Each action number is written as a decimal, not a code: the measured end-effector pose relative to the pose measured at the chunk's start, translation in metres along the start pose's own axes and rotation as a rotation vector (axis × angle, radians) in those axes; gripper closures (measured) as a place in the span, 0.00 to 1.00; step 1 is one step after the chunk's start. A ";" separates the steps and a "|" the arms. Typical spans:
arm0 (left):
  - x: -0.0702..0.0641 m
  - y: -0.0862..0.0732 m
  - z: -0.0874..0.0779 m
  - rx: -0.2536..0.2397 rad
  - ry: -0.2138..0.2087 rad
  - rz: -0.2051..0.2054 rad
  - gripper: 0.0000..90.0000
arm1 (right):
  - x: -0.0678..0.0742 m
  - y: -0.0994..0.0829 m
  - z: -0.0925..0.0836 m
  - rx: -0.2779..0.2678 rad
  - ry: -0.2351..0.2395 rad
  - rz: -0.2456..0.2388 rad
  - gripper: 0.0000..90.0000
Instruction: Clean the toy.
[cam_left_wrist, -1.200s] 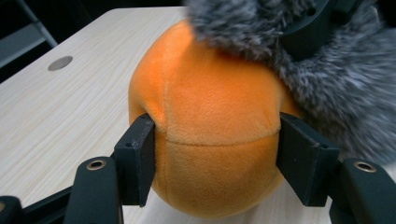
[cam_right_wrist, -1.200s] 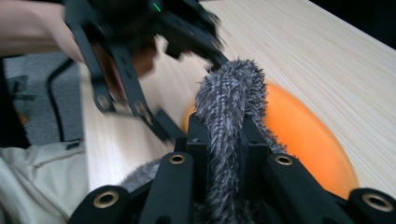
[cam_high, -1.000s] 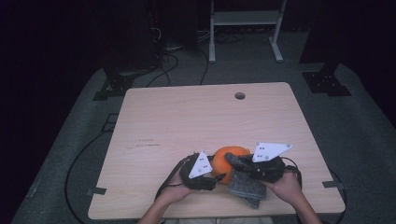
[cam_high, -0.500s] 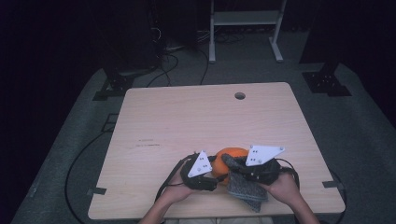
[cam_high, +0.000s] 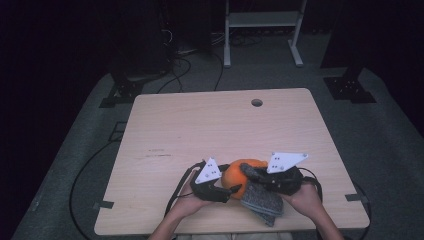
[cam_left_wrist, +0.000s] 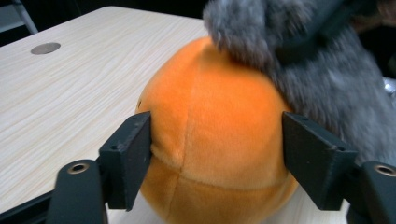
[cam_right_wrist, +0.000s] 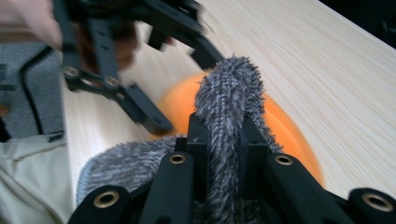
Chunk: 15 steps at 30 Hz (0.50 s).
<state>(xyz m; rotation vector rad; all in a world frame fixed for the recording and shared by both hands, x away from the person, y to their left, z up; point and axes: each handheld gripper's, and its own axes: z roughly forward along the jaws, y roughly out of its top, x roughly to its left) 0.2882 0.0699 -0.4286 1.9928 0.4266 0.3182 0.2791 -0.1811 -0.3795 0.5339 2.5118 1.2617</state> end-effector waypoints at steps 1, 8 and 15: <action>-0.001 0.000 0.000 -0.001 -0.003 0.003 0.32 | -0.003 -0.002 -0.002 0.011 -0.016 0.001 0.87; -0.013 0.003 0.004 0.016 -0.009 0.102 0.34 | 0.012 0.009 0.006 -0.029 0.069 0.001 0.87; 0.001 -0.005 -0.004 0.032 -0.014 0.046 0.37 | -0.008 -0.005 -0.002 -0.019 0.011 0.060 0.87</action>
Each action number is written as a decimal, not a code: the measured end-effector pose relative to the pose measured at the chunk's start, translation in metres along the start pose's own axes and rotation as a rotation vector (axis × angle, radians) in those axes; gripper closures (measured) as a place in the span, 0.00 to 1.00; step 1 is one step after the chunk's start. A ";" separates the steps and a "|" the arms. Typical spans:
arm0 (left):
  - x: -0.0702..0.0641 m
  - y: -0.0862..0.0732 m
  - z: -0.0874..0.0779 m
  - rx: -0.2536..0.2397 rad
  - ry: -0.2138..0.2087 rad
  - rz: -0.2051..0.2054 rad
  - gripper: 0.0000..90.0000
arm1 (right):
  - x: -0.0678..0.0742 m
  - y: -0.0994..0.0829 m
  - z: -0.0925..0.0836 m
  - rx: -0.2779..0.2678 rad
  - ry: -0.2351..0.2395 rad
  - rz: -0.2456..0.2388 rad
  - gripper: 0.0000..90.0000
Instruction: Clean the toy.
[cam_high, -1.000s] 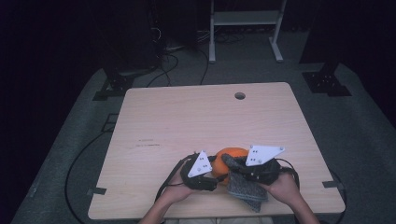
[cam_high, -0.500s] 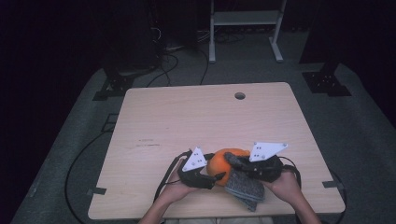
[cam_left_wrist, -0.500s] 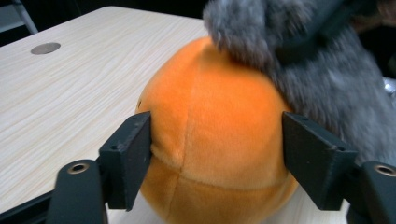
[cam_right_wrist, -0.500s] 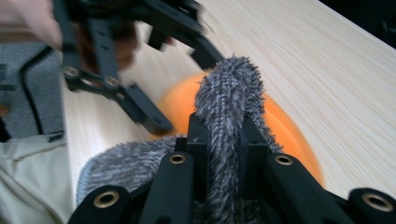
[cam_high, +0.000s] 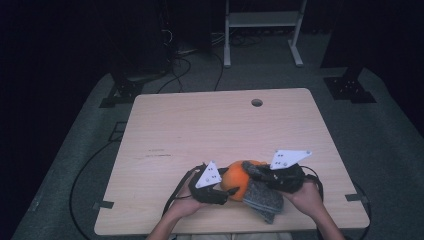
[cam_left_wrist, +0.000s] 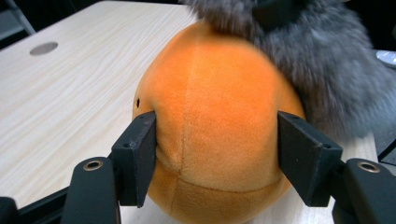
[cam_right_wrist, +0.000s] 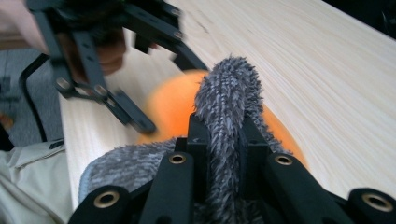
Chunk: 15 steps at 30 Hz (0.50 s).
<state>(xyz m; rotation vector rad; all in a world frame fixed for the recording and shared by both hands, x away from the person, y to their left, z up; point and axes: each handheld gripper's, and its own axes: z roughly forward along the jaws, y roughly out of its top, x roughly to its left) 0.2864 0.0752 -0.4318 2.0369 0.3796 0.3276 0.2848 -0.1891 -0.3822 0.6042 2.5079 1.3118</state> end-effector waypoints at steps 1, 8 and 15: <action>0.001 0.001 -0.001 -0.011 -0.005 -0.014 0.35 | -0.003 -0.003 -0.001 -0.005 0.004 0.015 0.87; 0.003 0.003 -0.002 -0.025 0.010 -0.016 0.30 | 0.012 0.005 0.013 0.002 0.032 -0.043 0.87; 0.016 -0.003 -0.010 -0.030 -0.017 -0.097 0.25 | -0.003 -0.011 0.009 0.012 0.014 0.025 0.87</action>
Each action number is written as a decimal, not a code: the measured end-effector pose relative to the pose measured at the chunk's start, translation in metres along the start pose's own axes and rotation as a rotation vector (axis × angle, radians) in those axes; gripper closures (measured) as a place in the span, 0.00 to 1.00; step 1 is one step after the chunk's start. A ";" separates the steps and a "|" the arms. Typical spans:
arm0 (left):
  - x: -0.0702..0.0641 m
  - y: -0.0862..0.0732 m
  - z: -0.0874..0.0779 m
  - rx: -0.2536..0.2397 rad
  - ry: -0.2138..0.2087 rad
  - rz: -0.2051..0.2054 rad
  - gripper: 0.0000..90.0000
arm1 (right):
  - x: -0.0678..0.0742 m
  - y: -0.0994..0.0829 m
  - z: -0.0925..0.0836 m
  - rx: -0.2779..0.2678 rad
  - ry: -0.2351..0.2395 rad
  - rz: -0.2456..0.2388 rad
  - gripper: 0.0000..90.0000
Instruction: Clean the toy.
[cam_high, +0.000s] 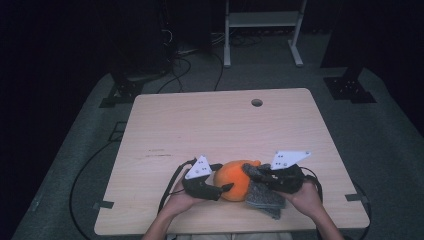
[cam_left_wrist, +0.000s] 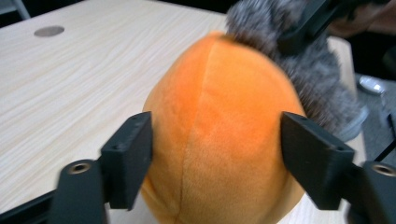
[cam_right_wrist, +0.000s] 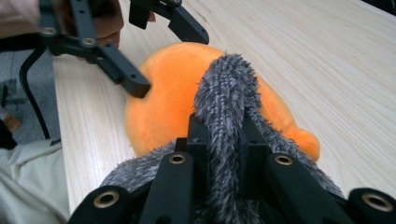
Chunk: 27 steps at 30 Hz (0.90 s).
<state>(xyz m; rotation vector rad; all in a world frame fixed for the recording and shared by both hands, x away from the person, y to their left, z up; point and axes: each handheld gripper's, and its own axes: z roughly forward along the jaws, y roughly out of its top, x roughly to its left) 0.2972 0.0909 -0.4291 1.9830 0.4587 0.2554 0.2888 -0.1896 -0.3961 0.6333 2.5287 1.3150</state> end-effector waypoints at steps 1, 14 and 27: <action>-0.005 0.005 0.003 -0.015 -0.002 0.020 0.22 | 0.003 0.002 0.001 0.002 -0.009 -0.015 0.87; -0.001 0.008 0.002 0.031 -0.008 -0.007 0.23 | 0.007 0.000 0.008 -0.008 0.012 -0.016 0.86; 0.013 -0.002 -0.002 0.042 -0.008 -0.055 0.28 | 0.003 -0.006 0.011 0.011 -0.031 -0.001 0.86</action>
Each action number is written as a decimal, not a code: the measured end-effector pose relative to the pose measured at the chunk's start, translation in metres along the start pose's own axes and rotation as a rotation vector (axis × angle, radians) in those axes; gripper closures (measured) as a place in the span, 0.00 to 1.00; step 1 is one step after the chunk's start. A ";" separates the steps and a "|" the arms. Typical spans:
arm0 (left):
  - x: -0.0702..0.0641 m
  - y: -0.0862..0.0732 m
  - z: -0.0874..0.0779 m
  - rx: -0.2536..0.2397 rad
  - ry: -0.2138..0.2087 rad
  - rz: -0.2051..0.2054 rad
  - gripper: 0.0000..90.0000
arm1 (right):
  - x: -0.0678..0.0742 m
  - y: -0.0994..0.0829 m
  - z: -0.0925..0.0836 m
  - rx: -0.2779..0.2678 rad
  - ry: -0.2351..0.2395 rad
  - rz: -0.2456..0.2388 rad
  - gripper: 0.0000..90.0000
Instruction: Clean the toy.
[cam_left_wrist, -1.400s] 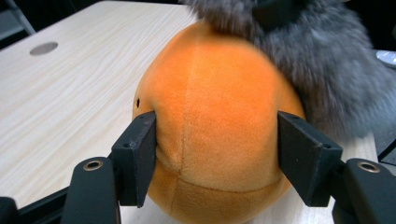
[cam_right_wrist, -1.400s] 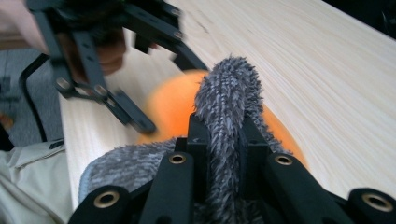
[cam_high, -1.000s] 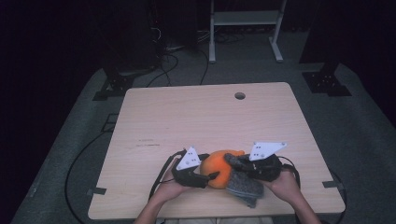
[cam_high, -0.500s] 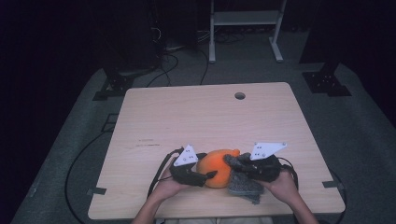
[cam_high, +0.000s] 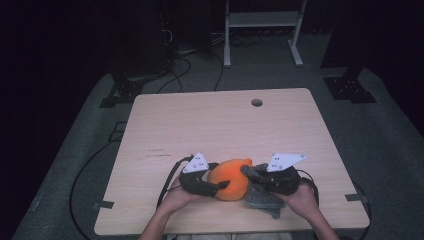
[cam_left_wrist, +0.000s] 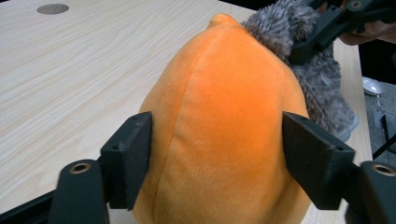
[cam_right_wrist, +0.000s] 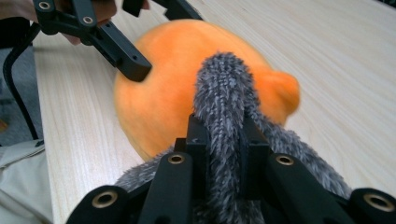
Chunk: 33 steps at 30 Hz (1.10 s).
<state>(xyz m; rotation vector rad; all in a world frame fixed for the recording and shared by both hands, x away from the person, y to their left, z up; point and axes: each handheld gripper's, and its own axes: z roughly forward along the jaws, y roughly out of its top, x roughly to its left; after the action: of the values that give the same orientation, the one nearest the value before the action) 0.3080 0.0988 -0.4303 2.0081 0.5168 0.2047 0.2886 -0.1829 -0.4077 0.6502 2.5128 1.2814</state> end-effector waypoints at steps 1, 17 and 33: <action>-0.001 0.002 0.000 -0.011 -0.006 -0.005 0.25 | 0.004 0.002 0.000 -0.011 0.006 -0.009 0.86; 0.003 -0.005 0.000 0.006 0.000 0.022 0.31 | -0.010 -0.010 0.000 -0.022 0.029 0.092 0.86; -0.016 -0.001 0.003 0.022 0.001 0.166 0.32 | -0.012 -0.002 -0.013 -0.123 0.035 0.106 0.86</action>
<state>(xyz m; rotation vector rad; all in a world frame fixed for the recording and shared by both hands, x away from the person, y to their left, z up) 0.2943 0.0899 -0.4312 2.0734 0.3539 0.3029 0.2937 -0.1986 -0.4015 0.7469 2.4320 1.4837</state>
